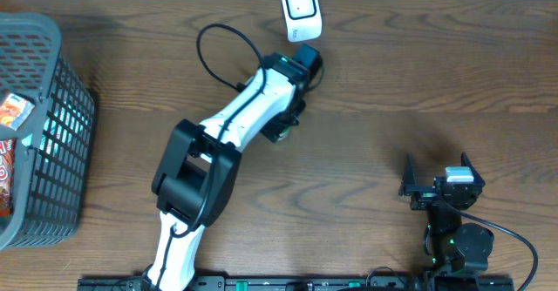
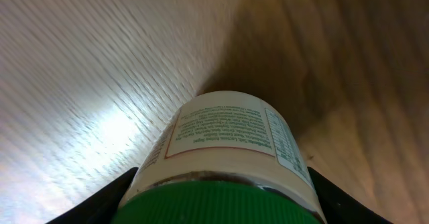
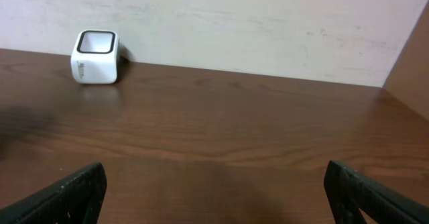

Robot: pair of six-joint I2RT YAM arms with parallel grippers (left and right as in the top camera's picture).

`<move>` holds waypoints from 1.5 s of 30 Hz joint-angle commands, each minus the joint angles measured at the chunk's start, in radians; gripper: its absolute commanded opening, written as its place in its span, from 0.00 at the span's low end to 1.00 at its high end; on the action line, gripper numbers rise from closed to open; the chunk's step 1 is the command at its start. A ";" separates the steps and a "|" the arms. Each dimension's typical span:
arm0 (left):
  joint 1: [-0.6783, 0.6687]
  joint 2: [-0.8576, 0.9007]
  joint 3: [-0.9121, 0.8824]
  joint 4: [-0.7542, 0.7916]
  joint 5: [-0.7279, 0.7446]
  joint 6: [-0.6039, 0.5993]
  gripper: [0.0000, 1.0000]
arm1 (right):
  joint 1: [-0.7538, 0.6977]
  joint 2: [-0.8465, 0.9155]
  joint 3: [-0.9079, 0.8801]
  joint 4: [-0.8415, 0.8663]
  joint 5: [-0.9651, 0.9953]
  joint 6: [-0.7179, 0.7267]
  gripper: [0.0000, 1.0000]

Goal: Scan the item barcode
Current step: 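Lift the green-lidded jar out and place it mid-table with the left gripper, then reach the left gripper into the basket and grasp the mint-green snack pack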

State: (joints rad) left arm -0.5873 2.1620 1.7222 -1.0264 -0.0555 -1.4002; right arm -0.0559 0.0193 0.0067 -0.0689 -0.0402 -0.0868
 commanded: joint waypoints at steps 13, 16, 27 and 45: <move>-0.018 -0.023 -0.004 -0.023 -0.101 0.089 0.85 | -0.002 0.000 -0.001 -0.003 0.005 0.011 0.99; -0.010 -0.108 0.056 -0.026 -0.197 0.257 0.91 | -0.002 0.000 -0.001 -0.003 0.005 0.011 0.99; 0.358 -0.631 0.391 -0.058 -0.338 0.834 0.96 | -0.002 0.000 -0.001 -0.003 0.005 0.011 0.99; 1.436 -0.362 0.050 -0.093 0.181 0.862 0.96 | -0.002 0.000 -0.001 -0.003 0.005 0.011 0.99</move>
State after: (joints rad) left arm 0.8436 1.7702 1.8229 -1.1416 0.0471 -0.5995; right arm -0.0559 0.0193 0.0067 -0.0685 -0.0391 -0.0868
